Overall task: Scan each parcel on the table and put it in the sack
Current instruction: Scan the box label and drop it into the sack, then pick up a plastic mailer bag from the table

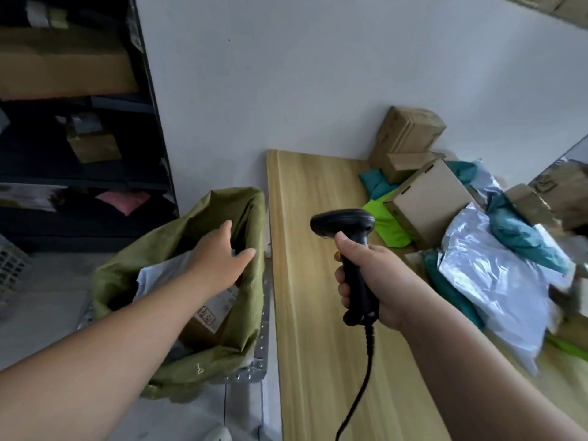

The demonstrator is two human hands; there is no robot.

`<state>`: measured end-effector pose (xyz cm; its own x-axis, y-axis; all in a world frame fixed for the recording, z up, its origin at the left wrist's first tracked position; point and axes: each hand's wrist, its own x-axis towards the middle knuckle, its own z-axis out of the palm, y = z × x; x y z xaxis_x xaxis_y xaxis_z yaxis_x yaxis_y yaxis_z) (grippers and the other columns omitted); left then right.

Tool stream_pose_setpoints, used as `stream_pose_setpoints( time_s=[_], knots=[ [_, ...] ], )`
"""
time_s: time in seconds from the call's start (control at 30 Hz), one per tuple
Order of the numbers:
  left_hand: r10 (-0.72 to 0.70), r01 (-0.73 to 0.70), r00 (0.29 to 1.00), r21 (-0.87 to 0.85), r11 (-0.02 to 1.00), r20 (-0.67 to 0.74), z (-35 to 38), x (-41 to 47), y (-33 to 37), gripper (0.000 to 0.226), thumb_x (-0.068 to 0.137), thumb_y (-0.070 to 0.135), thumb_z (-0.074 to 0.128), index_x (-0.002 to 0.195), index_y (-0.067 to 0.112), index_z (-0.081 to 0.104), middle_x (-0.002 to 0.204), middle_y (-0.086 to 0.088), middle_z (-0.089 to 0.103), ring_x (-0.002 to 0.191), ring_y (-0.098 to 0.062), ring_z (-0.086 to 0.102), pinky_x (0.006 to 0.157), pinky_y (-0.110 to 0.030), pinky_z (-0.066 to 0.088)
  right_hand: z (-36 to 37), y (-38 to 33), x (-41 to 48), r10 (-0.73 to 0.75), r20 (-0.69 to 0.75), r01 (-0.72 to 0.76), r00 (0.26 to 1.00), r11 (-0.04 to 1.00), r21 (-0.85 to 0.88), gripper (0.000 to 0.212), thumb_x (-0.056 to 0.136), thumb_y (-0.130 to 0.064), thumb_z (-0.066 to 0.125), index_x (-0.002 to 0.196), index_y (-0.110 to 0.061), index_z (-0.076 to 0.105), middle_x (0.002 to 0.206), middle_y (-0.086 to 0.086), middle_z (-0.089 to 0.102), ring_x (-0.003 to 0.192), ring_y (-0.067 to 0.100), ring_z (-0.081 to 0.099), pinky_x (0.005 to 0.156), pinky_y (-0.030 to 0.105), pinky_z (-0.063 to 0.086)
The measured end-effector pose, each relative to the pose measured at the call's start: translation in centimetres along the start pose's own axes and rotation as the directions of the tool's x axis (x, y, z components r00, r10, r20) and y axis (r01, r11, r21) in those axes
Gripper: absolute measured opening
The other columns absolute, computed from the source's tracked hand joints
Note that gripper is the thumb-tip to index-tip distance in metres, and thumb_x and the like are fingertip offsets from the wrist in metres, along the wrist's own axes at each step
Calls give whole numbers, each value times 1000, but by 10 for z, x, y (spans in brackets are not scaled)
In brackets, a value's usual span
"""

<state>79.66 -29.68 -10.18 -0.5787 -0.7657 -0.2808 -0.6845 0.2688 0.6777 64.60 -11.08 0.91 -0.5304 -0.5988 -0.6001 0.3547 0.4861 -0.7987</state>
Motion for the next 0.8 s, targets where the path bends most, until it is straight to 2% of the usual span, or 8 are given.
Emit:
stream_pose_setpoints(
  time_s=[0.13,0.27,0.43,0.57,0.67,0.8],
  knots=[
    [266,-262,964,200,944,5,25,-10,74,81,88,53,51,152,19,14,157,-5,24,143,-23,22,113,-40,22,-49,6,-13,-71,-70,73,995,997,19,35,90,-42,69,97,-11,55,57,4,58,45,17,52,45,27,46],
    [391,-393,919,227,891,56,64,-20,136,82,87,52,54,152,19,15,157,-5,24,143,-21,22,114,-36,22,-111,19,-23,-137,-144,144,980,989,34,30,91,-37,69,87,-13,52,56,3,55,45,19,50,45,30,43],
    [445,-459,889,195,867,110,124,-34,214,81,88,51,56,152,18,17,157,-5,23,143,-21,21,114,-34,22,-205,33,-37,-174,-252,179,952,984,0,29,89,-28,71,80,-12,50,52,3,52,40,18,46,40,24,39],
    [477,-510,859,226,830,185,179,-40,275,84,86,52,58,152,21,17,158,-3,19,144,-21,21,113,-34,24,-283,39,-42,-172,-341,189,924,982,17,23,89,-25,72,89,-11,54,61,3,53,44,16,48,44,27,41],
    [508,-557,828,239,795,239,218,-43,313,82,86,51,60,151,23,19,158,-2,17,144,-21,19,114,-34,21,-334,42,-39,-169,-386,194,907,981,24,22,89,-24,70,89,-12,53,63,4,52,46,17,48,44,29,41],
    [575,-632,775,330,701,264,257,-36,365,77,90,50,54,151,16,20,156,-5,21,143,-22,18,116,-35,19,-387,46,-32,-197,-430,248,881,967,65,21,90,-22,70,88,-11,52,68,7,51,49,19,47,44,29,42]
  ],
)
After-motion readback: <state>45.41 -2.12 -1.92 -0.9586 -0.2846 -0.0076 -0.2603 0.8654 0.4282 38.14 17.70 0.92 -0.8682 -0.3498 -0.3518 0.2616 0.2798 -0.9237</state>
